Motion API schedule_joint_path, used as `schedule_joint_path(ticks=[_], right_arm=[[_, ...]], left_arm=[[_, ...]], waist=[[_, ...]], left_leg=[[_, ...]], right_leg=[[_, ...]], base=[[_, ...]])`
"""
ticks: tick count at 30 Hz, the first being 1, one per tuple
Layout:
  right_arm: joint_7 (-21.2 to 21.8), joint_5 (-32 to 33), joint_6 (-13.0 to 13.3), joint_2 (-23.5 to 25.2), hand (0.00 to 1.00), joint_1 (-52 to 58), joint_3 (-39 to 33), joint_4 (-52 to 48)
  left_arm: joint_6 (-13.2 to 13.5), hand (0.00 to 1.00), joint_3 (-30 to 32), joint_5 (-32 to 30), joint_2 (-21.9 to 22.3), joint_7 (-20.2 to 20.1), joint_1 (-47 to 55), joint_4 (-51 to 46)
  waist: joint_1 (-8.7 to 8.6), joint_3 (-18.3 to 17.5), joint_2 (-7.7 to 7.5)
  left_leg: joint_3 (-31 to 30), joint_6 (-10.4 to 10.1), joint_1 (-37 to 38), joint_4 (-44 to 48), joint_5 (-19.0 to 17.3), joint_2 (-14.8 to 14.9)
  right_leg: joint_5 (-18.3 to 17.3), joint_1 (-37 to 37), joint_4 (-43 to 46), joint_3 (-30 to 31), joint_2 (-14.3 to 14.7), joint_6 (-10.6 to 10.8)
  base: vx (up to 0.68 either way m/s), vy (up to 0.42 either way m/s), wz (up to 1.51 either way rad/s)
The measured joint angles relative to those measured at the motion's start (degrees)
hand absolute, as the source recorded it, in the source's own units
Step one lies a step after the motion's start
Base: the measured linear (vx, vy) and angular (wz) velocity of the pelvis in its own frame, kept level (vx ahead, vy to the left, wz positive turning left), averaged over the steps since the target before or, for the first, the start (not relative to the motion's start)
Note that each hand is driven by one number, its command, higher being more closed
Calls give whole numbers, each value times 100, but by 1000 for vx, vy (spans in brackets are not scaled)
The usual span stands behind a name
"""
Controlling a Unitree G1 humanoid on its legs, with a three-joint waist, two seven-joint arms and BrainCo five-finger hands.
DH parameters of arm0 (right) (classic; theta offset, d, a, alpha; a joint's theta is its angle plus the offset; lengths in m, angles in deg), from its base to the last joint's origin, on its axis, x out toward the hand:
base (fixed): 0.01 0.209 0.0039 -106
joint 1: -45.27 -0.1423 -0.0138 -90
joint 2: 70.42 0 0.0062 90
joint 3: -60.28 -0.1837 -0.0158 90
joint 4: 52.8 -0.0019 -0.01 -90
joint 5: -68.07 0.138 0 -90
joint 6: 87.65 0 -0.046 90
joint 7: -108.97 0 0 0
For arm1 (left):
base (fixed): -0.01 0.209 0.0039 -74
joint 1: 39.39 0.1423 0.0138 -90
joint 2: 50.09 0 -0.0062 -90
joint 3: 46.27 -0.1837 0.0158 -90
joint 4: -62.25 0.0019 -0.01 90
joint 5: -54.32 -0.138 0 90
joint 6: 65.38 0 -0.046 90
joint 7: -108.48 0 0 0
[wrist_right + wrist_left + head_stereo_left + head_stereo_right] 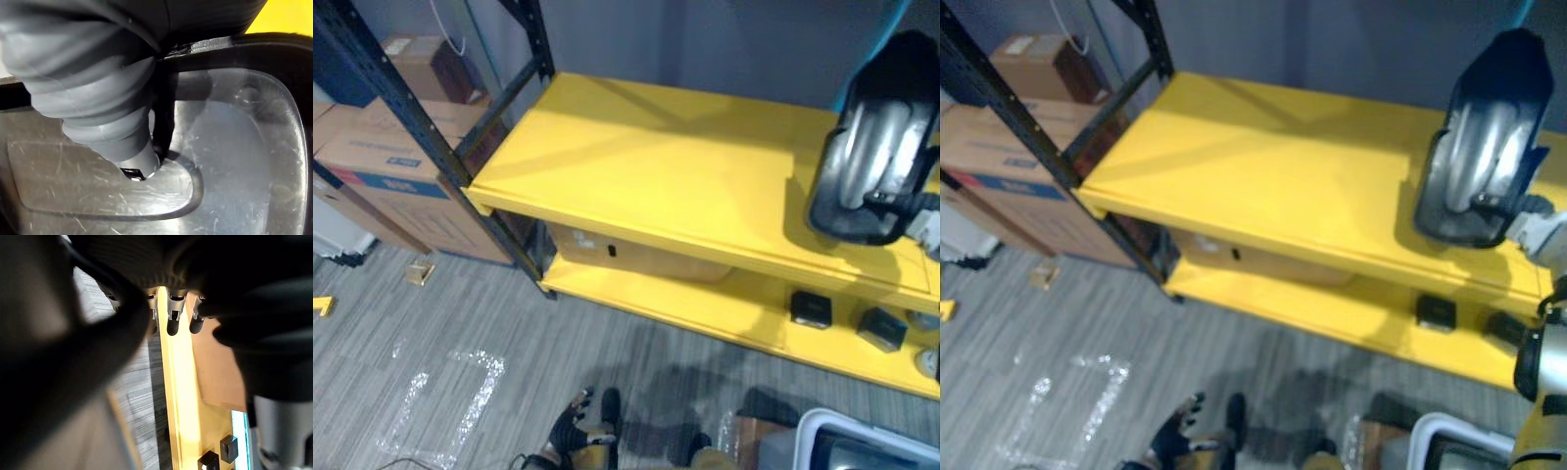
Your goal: Walk over and take plastic housings, then place them on the shelf
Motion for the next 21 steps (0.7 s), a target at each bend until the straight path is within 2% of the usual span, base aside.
schedule_joint_path(ticks=[5, 14, 16, 20, 21], right_arm=[[-249, -5, -8, -56, 100, 0, 71, 51], [-274, -60, 10, -246, 100, -362, 241, 69], [-345, -58, 68, -246, 100, -547, 251, 83], [-534, -38, 354, -250, 100, -700, 279, 91], [-638, -43, 488, -261, 0, -752, 382, 100]], left_arm=[[31, 0, 10, 173, -32, 32, -33, -13], [119, 0, 27, 403, -89, 56, -58, -120], [125, 0, 25, 421, -108, 56, -86, -171], [117, 0, 9, 585, -135, 146, -93, -260], [118, 0, -4, 618, -149, 176, -94, -276]], waist=[[4, 155, 41], [57, 391, 57], [62, 510, 76], [114, 632, 86], [137, 640, 86]], left_leg=[[10, -31, -204, 0, 47, 69], [5, -42, -400, 2, 84, 101], [5, -42, -396, 3, 84, 102], [0, -45, -439, 2, 86, 106], [-10, -49, -475, 2, 89, 106]], right_leg=[[49, -213, 3, 19, 35, -31], [74, -414, 25, 20, 97, -46], [70, -421, 47, 21, 96, -52], [56, -473, 86, 17, 96, -75], [44, -513, 105, 7, 96, -91]], base=[[-45, -7, -2], [7, -2, 0], [0, 0, 0], [0, -1, 1], [-7, -2, 3]])
